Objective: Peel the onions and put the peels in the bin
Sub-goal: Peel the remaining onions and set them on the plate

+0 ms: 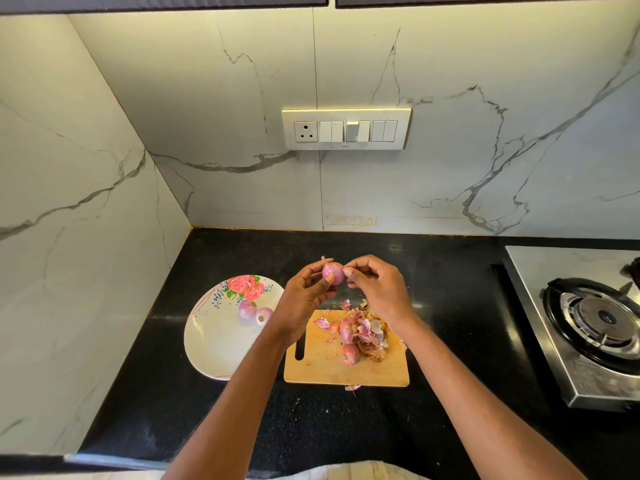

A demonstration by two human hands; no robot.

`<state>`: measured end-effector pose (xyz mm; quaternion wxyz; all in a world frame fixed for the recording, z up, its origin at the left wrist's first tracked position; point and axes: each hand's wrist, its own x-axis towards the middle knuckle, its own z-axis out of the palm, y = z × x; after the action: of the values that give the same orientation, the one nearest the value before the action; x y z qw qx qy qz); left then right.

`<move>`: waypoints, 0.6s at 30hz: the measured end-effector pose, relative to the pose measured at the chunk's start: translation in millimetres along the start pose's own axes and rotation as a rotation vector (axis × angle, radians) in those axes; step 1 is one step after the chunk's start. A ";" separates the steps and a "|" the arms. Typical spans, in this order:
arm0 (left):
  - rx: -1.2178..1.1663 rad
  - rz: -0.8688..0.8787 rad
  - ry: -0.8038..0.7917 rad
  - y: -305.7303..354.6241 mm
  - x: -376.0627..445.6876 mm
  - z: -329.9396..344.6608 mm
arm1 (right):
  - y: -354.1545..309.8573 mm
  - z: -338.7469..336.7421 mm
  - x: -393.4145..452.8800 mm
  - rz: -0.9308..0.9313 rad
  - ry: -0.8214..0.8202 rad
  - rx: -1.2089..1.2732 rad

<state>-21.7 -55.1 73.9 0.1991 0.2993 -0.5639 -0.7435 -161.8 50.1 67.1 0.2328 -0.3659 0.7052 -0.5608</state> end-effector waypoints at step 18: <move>-0.165 -0.113 -0.023 1.2 -4.4 -2.8 | 37.3 -11.4 -2.2 0.150 -0.179 -0.454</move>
<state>-16.6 -54.6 75.5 0.1743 0.3048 -0.4853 -0.8007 -178.4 62.8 34.1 0.2473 -0.4035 0.8149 -0.3347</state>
